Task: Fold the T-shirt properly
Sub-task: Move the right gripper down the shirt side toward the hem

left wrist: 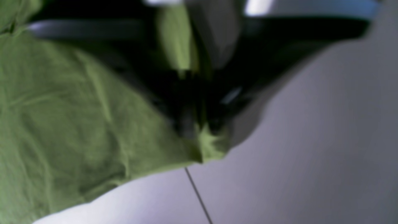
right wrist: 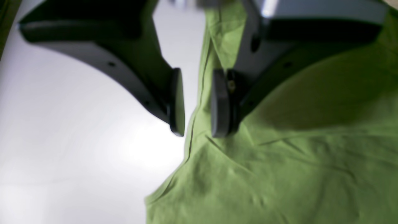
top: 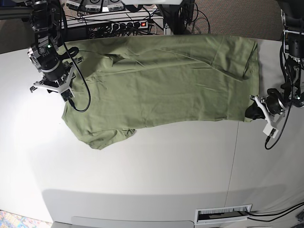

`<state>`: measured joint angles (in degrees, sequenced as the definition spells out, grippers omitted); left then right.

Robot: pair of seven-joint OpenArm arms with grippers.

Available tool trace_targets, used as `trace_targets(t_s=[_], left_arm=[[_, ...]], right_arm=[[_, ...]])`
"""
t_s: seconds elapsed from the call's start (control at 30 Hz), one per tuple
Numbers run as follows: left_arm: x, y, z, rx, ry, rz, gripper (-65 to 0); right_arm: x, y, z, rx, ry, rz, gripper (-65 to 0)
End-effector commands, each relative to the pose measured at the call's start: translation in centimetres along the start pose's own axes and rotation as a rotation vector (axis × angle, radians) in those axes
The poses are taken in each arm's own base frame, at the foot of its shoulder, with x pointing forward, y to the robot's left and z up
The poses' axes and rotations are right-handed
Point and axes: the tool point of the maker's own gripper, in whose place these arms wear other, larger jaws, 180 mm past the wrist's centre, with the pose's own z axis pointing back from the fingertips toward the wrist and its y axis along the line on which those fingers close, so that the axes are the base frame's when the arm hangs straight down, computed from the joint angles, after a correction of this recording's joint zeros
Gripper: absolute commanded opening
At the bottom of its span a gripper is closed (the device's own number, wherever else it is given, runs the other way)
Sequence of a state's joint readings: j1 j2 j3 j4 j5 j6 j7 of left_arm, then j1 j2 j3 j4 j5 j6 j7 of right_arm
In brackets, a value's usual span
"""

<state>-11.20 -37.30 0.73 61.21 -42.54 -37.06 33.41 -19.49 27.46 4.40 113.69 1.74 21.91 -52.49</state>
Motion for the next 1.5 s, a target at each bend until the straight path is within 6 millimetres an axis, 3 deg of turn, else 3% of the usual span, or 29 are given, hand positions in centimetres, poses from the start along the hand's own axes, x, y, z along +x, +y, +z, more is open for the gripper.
trace_targets(t_s=[0.0,0.2,0.53,0.73,0.83,1.03,1.17,1.47], left_arm=[[2.3,0.7,0.9,0.012,-0.053,-0.023,-65.0],[2.5,0.0,0.9,-0.029,-0.059,-0.047,-65.0],[2.5,0.0,0.9,-0.029,-0.059,-0.047,-65.0],[2.7,-0.2,0.9,-0.037,-0.070,-0.037,-65.0],[2.9,-0.3,0.9,-0.045,-0.083,-0.025,-65.0],[2.8,-0.3,0.9,-0.045,-0.081,-0.024,-65.0],[2.7,-0.3,0.9,-0.046,-0.080,-0.024,-65.0],[2.8,-0.3,0.9,-0.046,-0.081,-0.024,-65.0]], right_arm=[[1.5,-1.4,0.4,-0.039,-0.056,0.004,-49.1],[3.8,-6.4,0.0,-0.157,-0.142,-0.098,-49.1],[5.7,-10.6,-5.9,-0.091,-0.158,-0.333,-49.0],[9.6,-11.0,-8.4,-0.003,-0.205,-0.349,-48.8],[12.7,-11.0,-9.1,0.022,-0.239,-0.332,-43.8],[17.7,-9.9,-11.1,0.041,-0.242,-0.184,-43.1],[18.4,-8.9,-12.6,0.066,-0.191,-0.116,-43.1],[17.2,-8.2,-14.2,0.091,-0.135,-0.104,-43.1]])
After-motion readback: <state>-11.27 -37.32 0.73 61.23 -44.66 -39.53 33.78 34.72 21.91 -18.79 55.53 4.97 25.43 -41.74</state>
